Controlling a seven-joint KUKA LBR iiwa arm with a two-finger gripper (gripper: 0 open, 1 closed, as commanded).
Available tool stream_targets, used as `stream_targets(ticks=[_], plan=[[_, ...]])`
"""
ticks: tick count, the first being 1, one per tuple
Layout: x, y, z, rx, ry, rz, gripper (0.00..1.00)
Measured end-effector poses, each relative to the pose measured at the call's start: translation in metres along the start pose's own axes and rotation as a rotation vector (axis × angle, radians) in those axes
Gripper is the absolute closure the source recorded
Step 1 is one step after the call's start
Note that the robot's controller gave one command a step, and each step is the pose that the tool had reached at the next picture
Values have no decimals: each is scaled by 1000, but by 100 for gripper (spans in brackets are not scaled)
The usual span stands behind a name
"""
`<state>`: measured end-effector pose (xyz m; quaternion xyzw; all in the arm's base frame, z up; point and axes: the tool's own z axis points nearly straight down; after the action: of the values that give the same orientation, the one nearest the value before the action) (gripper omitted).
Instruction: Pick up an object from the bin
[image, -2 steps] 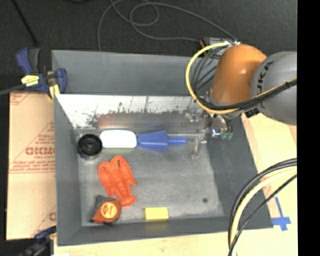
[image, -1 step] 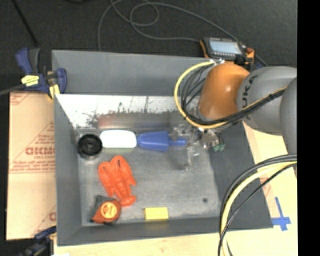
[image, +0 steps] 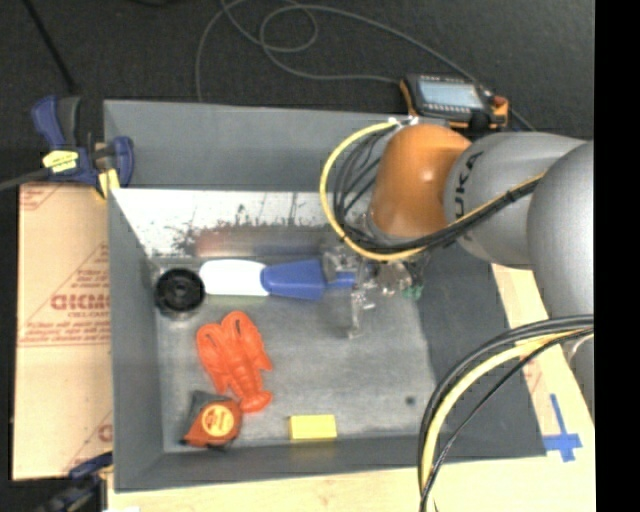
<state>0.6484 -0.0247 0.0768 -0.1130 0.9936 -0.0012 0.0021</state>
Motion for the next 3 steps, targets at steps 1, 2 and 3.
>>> stream_targets(ticks=[1, 2, 3], plan=[[2, -4, -43, -4, 0, 18, 0], [-11, 29, -28, 1, -4, 29, 0], [-24, 92, -12, -1, -2, -112, 0]])
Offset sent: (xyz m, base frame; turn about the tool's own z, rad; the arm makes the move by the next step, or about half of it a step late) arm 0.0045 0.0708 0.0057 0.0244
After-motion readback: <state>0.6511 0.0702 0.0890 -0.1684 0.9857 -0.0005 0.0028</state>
